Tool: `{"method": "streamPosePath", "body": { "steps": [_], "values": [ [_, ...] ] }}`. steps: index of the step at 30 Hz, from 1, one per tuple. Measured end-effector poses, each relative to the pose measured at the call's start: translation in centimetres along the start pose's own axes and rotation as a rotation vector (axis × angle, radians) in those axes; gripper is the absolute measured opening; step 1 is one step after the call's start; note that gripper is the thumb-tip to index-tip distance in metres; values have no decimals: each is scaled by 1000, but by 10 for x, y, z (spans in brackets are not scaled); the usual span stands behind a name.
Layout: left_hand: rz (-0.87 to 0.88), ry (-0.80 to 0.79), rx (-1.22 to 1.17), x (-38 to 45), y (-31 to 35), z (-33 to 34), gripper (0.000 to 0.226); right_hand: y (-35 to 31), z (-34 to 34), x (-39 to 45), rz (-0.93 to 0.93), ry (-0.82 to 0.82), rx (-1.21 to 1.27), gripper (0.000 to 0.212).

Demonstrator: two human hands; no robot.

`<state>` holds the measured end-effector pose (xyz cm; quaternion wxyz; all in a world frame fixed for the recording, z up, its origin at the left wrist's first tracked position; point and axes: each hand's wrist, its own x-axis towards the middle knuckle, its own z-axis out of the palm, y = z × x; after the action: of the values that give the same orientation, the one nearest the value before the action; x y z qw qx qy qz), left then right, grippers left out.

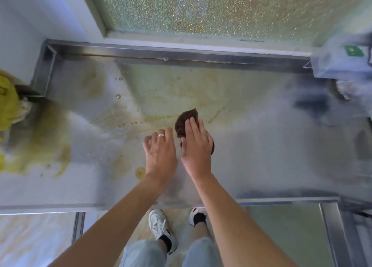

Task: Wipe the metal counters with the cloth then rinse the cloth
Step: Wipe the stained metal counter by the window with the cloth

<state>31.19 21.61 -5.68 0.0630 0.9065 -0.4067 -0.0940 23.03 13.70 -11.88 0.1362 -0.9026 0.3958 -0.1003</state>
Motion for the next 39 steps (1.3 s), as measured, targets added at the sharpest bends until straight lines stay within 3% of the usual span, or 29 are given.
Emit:
{"method": "streamPosePath", "body": {
  "steps": [9, 12, 15, 19, 22, 25, 29, 36, 39],
  "values": [
    [66, 83, 57, 17, 35, 14, 38, 63, -14, 103, 10, 120, 45, 39],
    [82, 57, 73, 24, 51, 13, 39, 83, -41, 113, 3, 280, 162, 31],
    [101, -6, 57, 32, 71, 10, 46, 112, -71, 104, 96, 384, 124, 32],
    [138, -76, 35, 49, 91, 10, 47, 162, -75, 80, 228, 239, -35, 42],
    [116, -137, 66, 65, 97, 11, 76, 185, -71, 80, 74, 150, -213, 46],
    [89, -144, 128, 79, 97, 9, 98, 187, -65, 97, -4, 90, -147, 54],
    [30, -182, 154, 91, 95, 11, 112, 157, -47, 120, 78, 97, -71, 57],
    [16, -214, 127, 93, 97, 15, 107, 94, -22, 154, -88, 132, 102, 48],
    [-66, -95, 80, 98, 92, 14, 66, 69, -13, 157, -187, 95, 220, 40]
  ]
}}
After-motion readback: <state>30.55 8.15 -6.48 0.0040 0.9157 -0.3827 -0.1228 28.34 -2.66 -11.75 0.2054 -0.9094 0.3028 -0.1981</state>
